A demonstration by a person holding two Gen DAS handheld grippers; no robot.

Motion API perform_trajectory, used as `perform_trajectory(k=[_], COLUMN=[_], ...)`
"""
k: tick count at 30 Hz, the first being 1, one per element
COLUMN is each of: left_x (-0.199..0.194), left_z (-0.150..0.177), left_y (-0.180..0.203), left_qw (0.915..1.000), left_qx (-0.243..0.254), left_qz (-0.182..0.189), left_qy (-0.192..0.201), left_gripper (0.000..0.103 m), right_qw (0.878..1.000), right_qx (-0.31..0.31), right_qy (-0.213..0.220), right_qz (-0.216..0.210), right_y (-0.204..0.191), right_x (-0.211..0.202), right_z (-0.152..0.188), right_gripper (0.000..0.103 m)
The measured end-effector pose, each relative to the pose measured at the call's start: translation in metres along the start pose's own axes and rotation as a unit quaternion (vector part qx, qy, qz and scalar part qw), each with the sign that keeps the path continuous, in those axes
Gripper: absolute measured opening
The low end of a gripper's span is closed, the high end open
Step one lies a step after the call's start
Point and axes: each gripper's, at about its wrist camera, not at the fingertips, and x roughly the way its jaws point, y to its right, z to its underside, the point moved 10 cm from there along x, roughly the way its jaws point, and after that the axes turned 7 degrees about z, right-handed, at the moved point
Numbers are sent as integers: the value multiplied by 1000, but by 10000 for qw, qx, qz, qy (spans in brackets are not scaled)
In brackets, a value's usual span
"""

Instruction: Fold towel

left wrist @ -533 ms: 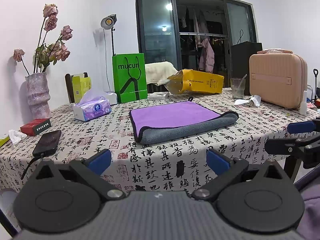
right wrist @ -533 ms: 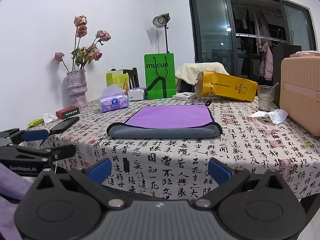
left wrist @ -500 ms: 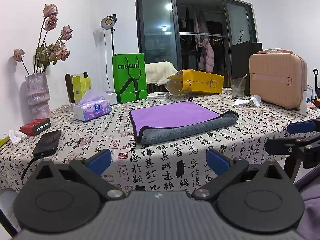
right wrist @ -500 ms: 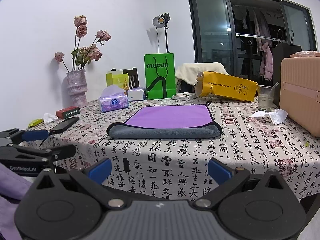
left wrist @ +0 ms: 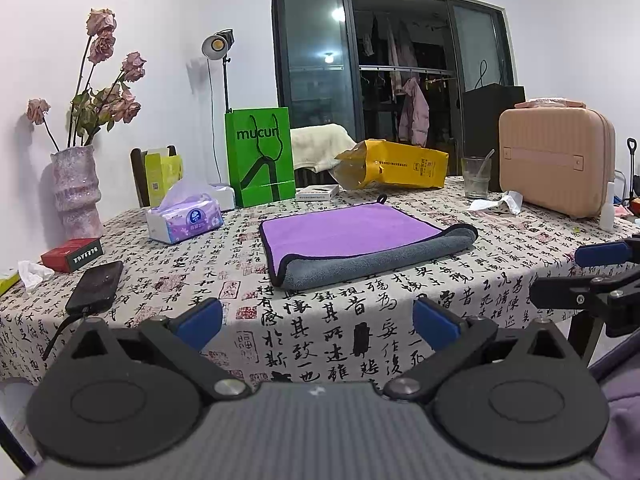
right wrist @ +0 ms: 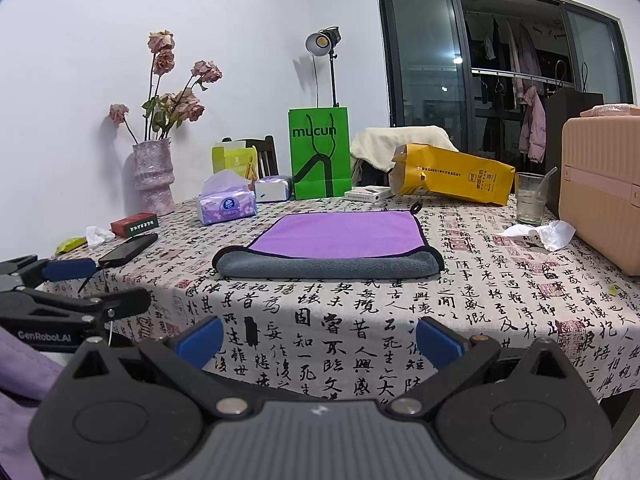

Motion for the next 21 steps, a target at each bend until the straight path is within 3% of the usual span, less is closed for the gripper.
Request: perform_trajectory(k=[21], left_x=[1], left_z=[4], left_y=[8], left_qw=[10000], left_qx=[8], left_qz=[72], left_qy=[-58], left_gripper=[103], right_qw=[10000], right_qx=[56], right_qy=[-13], right_qz=[68], right_y=[5], right_x=[3], right_z=[0], right_gripper=[103])
